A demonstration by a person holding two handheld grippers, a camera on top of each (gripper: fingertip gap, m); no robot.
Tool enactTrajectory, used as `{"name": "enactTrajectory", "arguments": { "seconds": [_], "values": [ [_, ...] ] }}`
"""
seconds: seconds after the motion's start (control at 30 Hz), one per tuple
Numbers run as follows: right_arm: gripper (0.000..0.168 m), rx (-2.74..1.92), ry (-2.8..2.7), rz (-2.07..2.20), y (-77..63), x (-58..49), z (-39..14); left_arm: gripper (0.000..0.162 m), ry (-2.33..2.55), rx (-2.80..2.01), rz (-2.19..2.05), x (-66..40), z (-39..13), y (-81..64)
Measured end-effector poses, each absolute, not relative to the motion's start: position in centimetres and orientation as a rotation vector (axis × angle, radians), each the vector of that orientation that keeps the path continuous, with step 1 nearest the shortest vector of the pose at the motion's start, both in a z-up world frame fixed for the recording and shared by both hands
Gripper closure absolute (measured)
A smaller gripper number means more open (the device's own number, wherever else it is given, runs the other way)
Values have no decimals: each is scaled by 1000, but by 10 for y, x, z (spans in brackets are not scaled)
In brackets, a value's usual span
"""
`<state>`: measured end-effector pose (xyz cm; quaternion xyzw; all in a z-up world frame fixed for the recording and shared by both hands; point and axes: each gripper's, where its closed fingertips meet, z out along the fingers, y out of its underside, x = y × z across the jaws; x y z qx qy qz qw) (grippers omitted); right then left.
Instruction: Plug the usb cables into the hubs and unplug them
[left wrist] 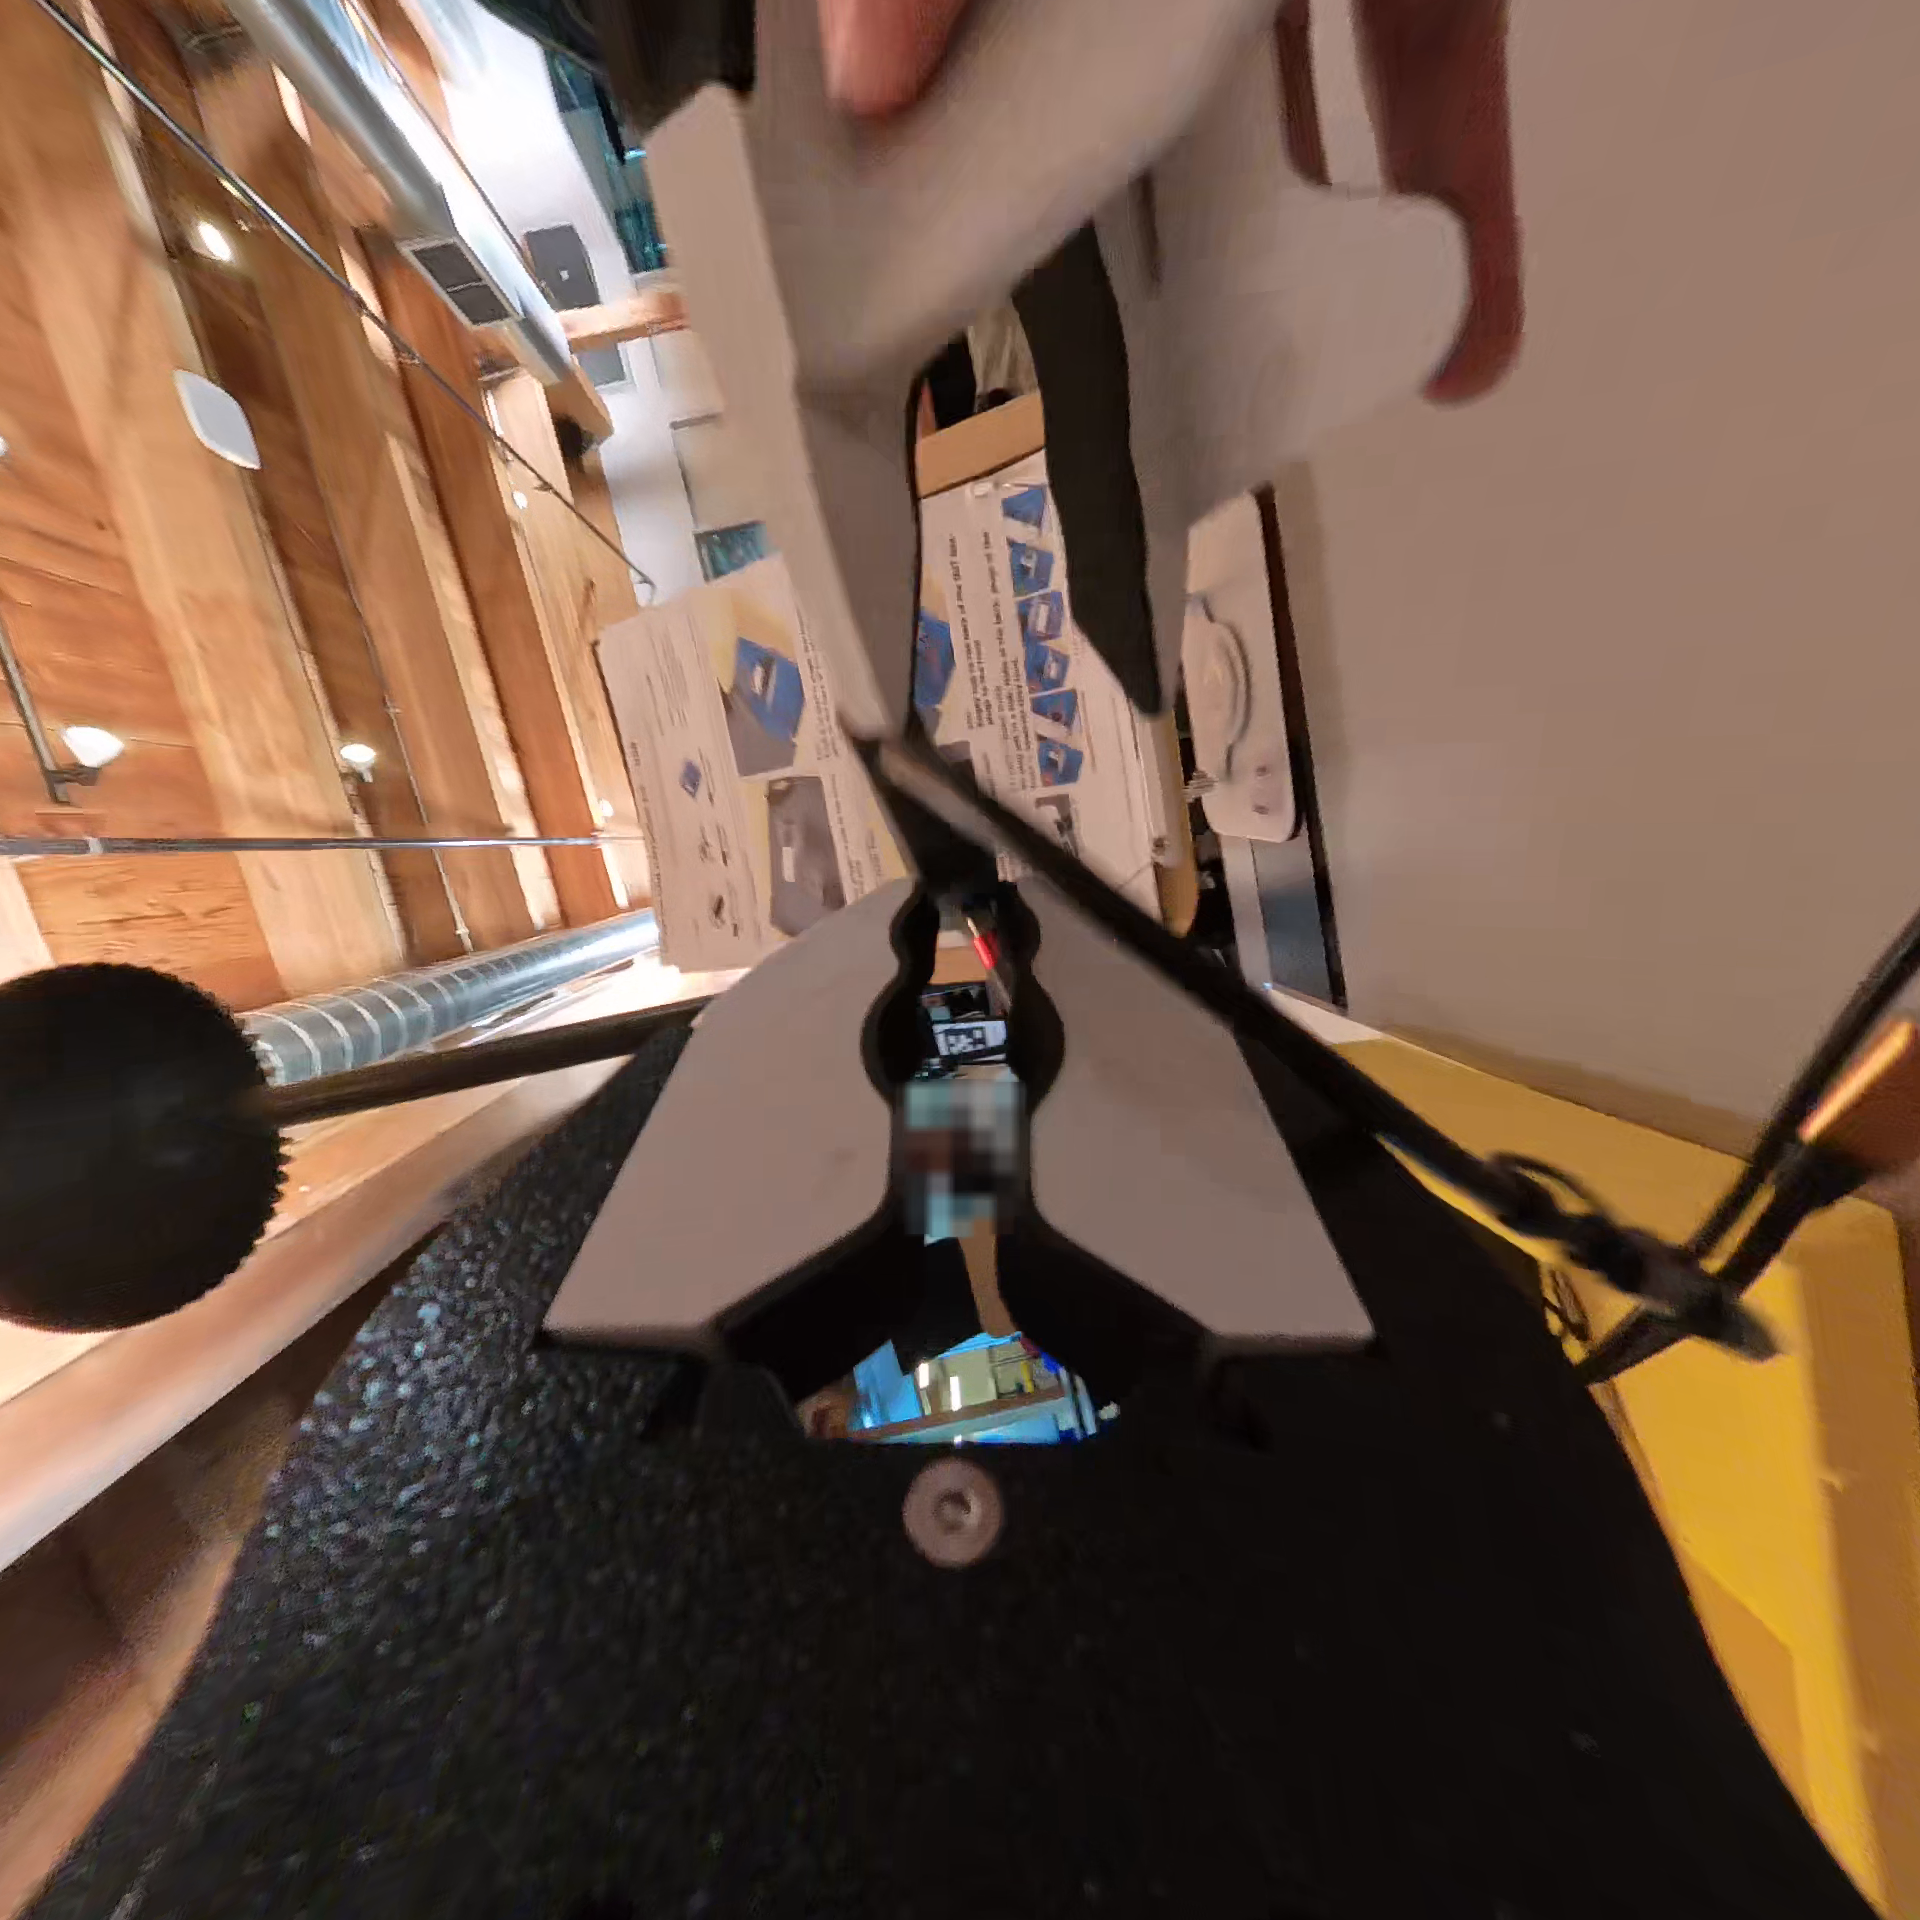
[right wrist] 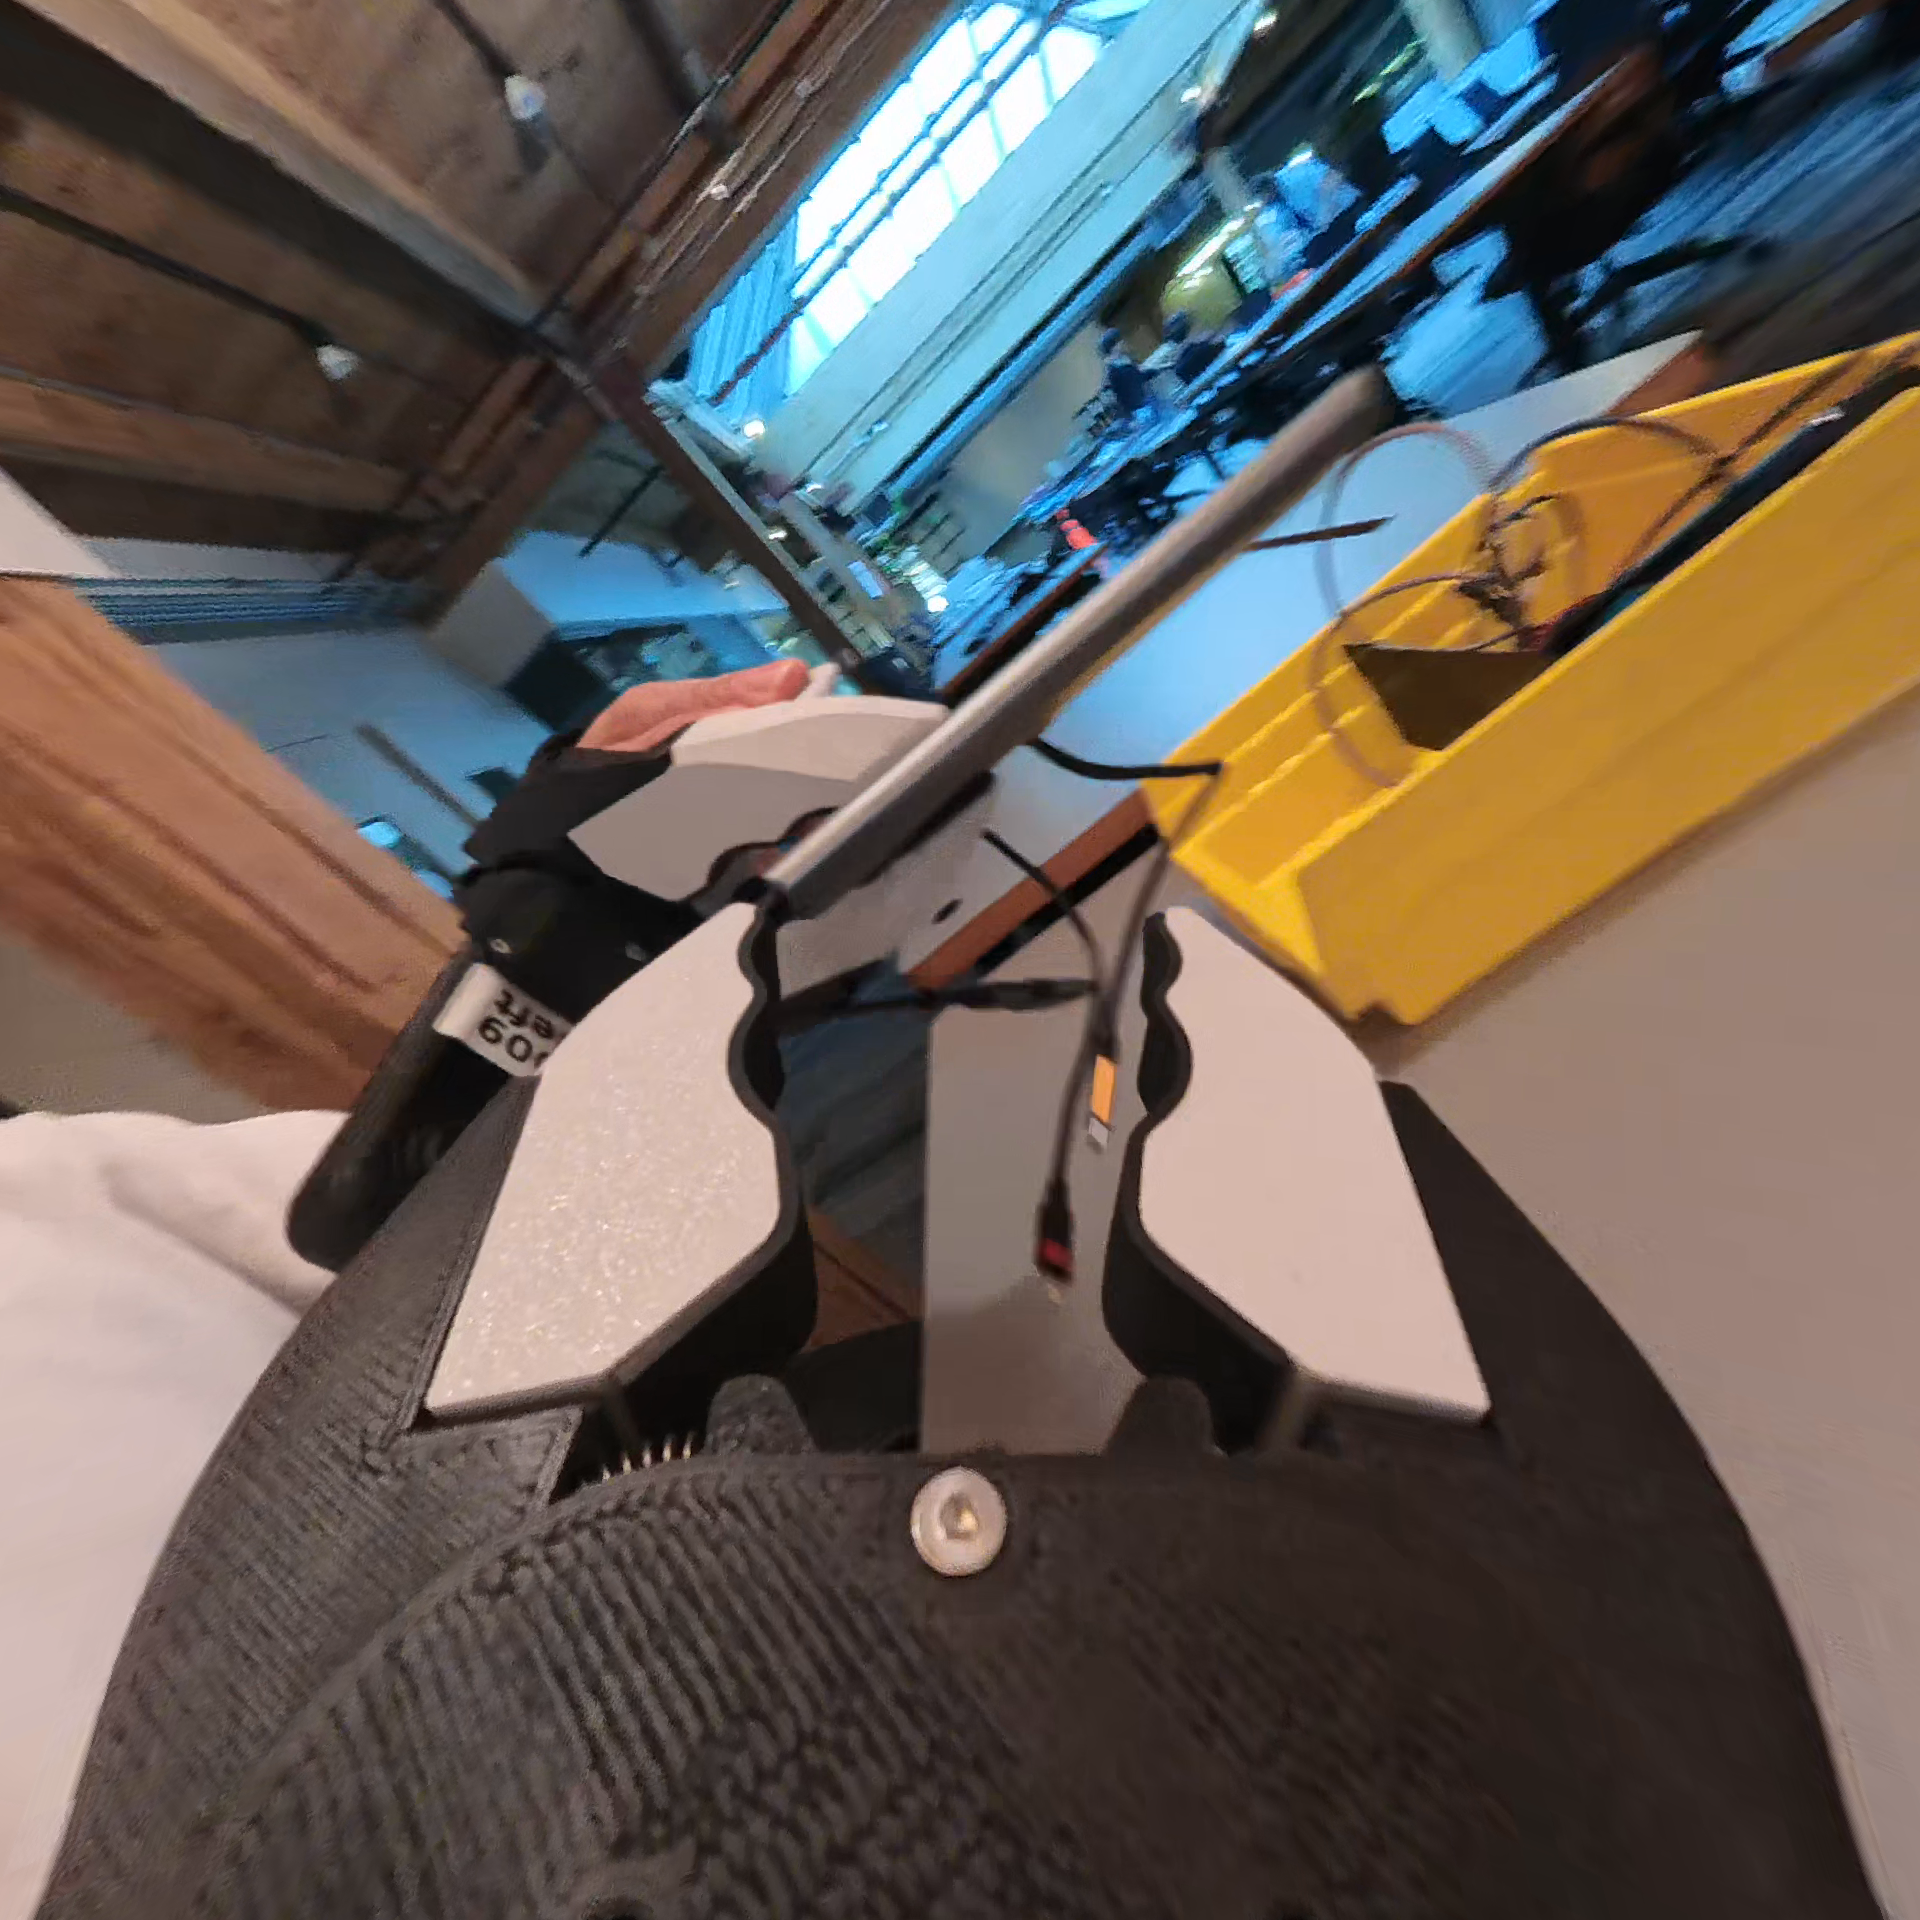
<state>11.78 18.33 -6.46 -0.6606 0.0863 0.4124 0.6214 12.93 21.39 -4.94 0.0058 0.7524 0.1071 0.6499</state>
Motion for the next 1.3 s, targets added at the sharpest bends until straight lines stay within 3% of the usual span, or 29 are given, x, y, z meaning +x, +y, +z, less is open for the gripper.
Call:
{"name": "enactTrajectory", "arguments": {
  "seconds": [0.07,0.27,0.37,0.5,0.6,0.8,1.03,1.07,1.17,1.3],
  "values": [
    [113,-1468,188,993,176,113,-61,152,1686,34,268,134,-49,205],
    [120,-1342,340,1067,157,133,-59,153,1646,144,302,150,-62,181],
    [142,-1348,337,1036,154,136,-64,153,1633,166,284,157,-70,164],
    [155,-1487,271,970,143,143,-82,149,1669,181,164,156,-81,151],
    [157,-1593,178,914,127,151,-90,114,1833,33,-105,144,-84,146],
    [157,-1903,-137,915,98,143,-113,99,2146,-453,-579,139,-61,171],
    [157,-2096,-417,922,85,138,-117,109,2645,-975,-1304,119,-106,137],
    [157,-2122,-447,924,84,138,-118,114,2673,-1036,-1331,119,-113,134],
    [157,-2225,-530,925,82,140,-125,152,2688,-1119,-1548,118,-114,117],
    [158,-2301,-539,875,89,155,-131,153,2635,-1250,-1517,128,-131,123]
  ]
}}
